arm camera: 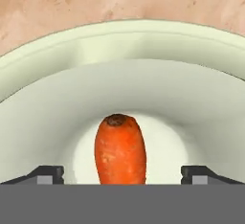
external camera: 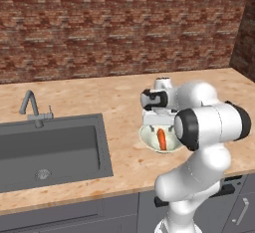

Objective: Pick the lemons from the cabinet and place them in one bowl. Pick the carrot from the sink and place it in the other bowl.

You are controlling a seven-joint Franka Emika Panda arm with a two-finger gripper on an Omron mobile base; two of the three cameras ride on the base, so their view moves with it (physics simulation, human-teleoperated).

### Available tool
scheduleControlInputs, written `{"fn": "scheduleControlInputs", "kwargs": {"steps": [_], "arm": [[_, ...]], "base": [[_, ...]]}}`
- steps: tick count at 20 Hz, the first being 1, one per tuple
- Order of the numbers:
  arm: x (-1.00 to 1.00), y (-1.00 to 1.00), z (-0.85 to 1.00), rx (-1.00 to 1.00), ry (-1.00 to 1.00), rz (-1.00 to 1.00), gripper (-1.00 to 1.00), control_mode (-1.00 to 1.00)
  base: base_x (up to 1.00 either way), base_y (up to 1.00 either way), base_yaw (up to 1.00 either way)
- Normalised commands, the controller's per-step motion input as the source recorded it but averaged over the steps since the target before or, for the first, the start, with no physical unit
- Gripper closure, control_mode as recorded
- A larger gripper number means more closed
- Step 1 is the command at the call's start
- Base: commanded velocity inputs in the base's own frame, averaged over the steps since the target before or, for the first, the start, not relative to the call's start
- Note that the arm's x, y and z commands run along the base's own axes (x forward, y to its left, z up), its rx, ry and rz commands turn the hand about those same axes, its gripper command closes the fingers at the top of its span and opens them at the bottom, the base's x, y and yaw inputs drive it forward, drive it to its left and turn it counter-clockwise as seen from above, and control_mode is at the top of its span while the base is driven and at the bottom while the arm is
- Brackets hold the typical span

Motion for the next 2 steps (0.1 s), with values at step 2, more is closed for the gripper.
{"fn": "scheduleControlInputs", "kwargs": {"steps": [2], "arm": [[-0.33, 0.00, 0.97, -0.04, -0.13, 0.03, -1.00, -1.00]], "base": [[0.00, 0.00, 0.00]]}}
